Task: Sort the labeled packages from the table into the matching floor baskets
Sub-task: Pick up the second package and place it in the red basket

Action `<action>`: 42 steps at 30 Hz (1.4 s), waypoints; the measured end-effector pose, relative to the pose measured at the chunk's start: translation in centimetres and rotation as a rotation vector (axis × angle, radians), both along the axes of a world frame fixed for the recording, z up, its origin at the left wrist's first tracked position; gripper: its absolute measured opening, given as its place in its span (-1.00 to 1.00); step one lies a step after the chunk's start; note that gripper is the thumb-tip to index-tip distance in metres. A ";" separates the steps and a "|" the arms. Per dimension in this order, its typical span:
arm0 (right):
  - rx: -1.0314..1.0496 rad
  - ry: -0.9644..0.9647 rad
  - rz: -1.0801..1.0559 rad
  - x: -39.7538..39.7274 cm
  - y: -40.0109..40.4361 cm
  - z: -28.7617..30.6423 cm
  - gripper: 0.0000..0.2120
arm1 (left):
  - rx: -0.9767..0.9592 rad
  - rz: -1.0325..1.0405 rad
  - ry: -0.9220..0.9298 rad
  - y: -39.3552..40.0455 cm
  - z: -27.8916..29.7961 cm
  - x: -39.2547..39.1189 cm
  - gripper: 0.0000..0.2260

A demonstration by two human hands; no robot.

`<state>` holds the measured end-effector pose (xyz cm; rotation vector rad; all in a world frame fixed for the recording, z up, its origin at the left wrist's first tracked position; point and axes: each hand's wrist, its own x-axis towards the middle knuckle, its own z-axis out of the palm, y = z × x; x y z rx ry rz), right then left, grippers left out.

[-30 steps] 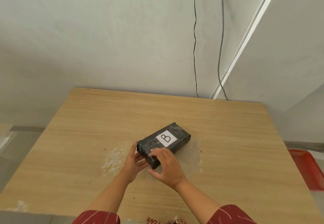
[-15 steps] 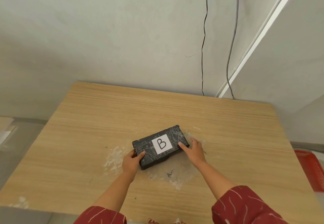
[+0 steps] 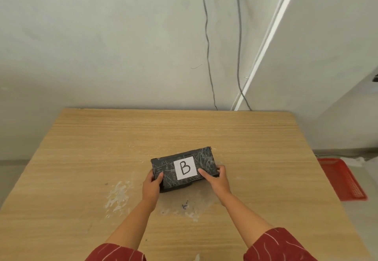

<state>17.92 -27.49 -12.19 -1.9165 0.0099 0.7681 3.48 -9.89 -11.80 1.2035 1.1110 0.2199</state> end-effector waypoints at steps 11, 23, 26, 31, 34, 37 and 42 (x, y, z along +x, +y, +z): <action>0.352 0.111 -0.355 5.7 -15.0 2.4 -0.30 | -0.041 -0.140 -0.144 -12.7 2.6 9.2 -0.60; 0.590 0.161 -0.545 13.4 -43.0 5.8 -0.35 | -0.110 -0.233 -0.221 -39.6 5.4 20.9 -0.63; 0.628 0.161 -0.641 14.9 -49.8 6.2 -0.33 | -0.130 -0.258 -0.223 -45.6 6.3 23.9 -0.79; 0.684 0.102 -0.781 17.4 -59.0 6.2 -0.36 | -0.153 -0.347 -0.199 -54.3 6.5 29.7 -0.75; 0.688 0.075 -0.836 19.2 -63.7 6.0 -0.30 | -0.172 -0.396 -0.181 -58.9 5.8 33.4 -0.71; 0.675 0.069 -0.880 21.9 -68.2 5.0 -0.33 | -0.211 -0.420 -0.168 -63.0 4.4 37.4 -0.76; 0.642 0.100 -0.915 29.2 -75.0 2.8 -0.39 | -0.231 -0.451 -0.089 -68.5 0.7 45.6 -0.64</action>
